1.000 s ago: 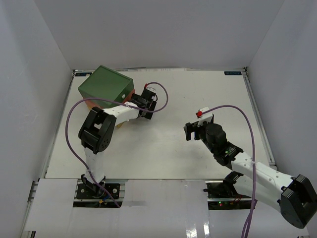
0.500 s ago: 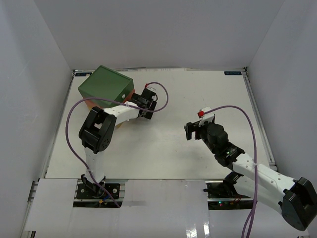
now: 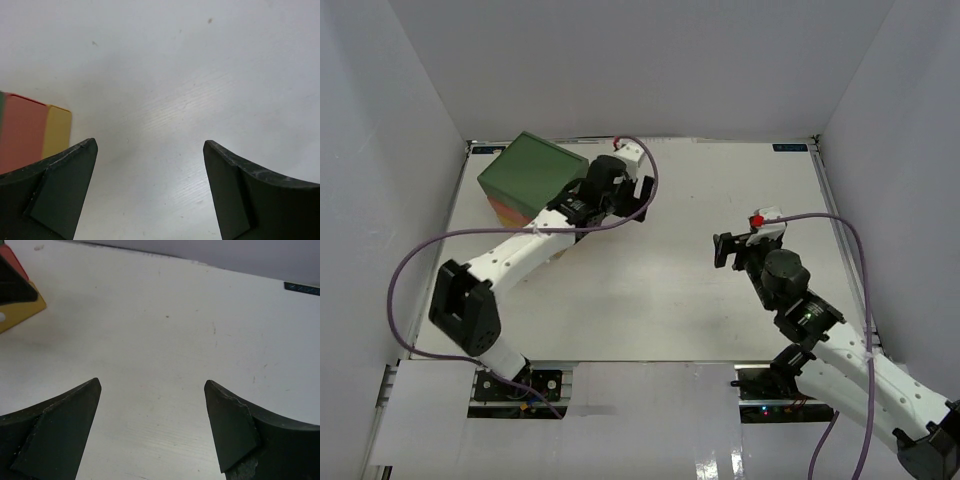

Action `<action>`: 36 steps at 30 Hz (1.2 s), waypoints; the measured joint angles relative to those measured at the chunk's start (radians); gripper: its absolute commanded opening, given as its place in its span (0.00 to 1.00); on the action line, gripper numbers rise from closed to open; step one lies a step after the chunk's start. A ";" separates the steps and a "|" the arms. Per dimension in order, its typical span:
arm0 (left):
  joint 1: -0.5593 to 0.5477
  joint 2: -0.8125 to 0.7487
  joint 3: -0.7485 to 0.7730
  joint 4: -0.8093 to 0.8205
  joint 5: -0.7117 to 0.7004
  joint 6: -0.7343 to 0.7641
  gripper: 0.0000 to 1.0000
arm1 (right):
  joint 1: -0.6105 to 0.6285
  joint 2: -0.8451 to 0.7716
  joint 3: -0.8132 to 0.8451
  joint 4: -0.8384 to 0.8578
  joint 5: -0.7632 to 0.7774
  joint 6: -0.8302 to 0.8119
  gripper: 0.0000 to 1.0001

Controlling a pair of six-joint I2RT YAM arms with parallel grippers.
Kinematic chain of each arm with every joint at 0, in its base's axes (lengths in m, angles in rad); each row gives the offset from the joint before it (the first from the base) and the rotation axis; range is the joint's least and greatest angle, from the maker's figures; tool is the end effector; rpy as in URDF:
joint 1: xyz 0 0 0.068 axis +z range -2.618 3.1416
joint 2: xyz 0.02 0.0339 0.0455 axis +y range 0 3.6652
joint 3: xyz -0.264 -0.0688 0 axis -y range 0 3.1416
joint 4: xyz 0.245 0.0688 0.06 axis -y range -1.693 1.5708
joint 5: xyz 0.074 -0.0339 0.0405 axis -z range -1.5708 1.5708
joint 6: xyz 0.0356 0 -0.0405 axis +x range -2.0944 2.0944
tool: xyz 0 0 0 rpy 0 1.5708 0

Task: Sort the stationery into containers
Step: Close the drawer in the storage box, then reset both arms

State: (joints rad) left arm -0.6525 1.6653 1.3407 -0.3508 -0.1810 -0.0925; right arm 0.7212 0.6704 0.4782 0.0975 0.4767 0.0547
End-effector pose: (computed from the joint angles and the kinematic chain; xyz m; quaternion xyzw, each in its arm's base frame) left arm 0.3069 -0.2264 0.2869 0.2105 0.8736 -0.0810 0.4312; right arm 0.1386 0.1001 0.2796 -0.0850 0.7313 0.0857 0.6713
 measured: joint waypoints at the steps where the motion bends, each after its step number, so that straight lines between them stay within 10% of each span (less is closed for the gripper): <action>1: 0.002 -0.053 0.000 0.000 0.005 -0.006 0.98 | 0.000 -0.015 0.025 -0.021 0.017 -0.004 0.90; 20: 0.010 -1.255 -0.473 -0.069 -0.405 -0.064 0.98 | -0.002 -0.408 0.269 -0.246 0.272 -0.220 0.90; 36: 0.010 -1.510 -0.732 -0.135 -0.517 -0.169 0.98 | -0.001 -0.450 0.166 -0.276 0.280 -0.241 0.90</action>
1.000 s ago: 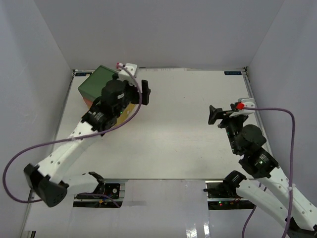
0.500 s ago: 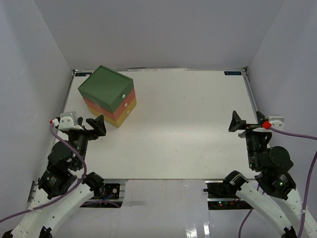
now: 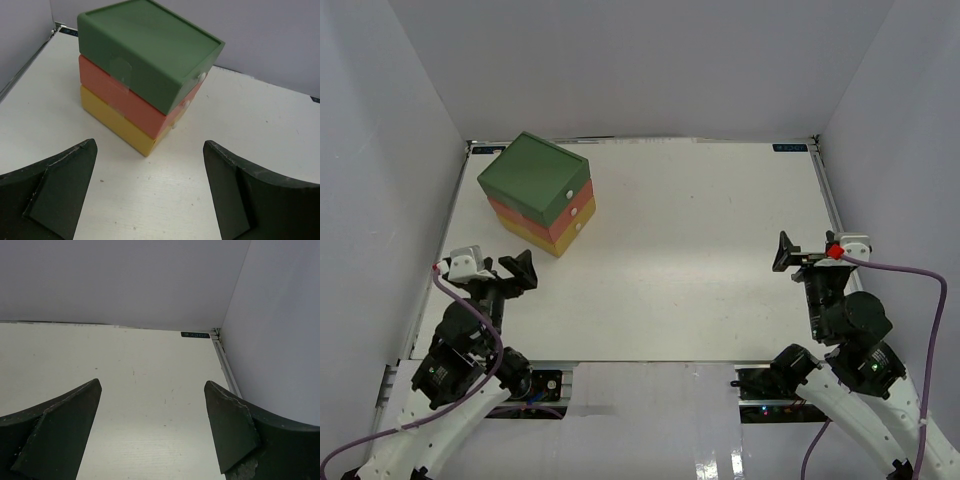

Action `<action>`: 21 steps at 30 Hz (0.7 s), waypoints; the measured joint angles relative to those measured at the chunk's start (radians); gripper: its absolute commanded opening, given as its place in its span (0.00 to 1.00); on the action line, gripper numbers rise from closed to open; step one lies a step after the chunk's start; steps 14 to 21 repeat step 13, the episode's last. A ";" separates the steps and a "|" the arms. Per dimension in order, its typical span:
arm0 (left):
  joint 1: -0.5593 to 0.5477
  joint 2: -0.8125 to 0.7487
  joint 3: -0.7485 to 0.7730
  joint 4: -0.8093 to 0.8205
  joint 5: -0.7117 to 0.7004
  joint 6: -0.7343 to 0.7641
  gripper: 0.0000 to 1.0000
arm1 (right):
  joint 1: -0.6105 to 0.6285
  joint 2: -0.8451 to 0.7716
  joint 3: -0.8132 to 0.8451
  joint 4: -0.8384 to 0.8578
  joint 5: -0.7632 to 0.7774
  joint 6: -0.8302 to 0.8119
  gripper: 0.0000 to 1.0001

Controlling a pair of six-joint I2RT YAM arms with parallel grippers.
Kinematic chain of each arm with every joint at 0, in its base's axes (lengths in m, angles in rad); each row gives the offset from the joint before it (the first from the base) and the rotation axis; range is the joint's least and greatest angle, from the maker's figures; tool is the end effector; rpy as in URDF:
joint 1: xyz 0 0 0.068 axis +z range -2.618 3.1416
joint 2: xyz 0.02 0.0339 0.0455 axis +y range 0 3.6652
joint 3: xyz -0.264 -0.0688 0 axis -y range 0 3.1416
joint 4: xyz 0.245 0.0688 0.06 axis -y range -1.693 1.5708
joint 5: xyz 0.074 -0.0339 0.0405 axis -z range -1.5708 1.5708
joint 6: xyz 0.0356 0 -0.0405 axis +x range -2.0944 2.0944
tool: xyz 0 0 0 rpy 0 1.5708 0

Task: Sort the stationery into containers
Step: Reset both arms

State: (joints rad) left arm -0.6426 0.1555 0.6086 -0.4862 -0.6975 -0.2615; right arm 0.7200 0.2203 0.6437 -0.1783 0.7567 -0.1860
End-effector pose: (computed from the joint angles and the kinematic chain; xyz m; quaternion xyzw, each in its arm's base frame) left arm 0.0573 -0.0143 0.3122 -0.1054 0.7082 -0.0645 0.6951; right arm 0.0597 0.0199 0.3508 0.0115 0.6416 -0.0260 0.7665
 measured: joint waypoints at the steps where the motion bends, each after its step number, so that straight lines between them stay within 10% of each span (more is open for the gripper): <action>1: 0.000 0.001 -0.010 0.000 0.001 -0.002 0.98 | 0.000 0.002 0.000 0.000 0.000 0.002 0.90; 21: 0.000 -0.004 -0.033 0.021 -0.003 -0.010 0.98 | 0.000 0.013 -0.020 0.001 0.004 0.012 0.90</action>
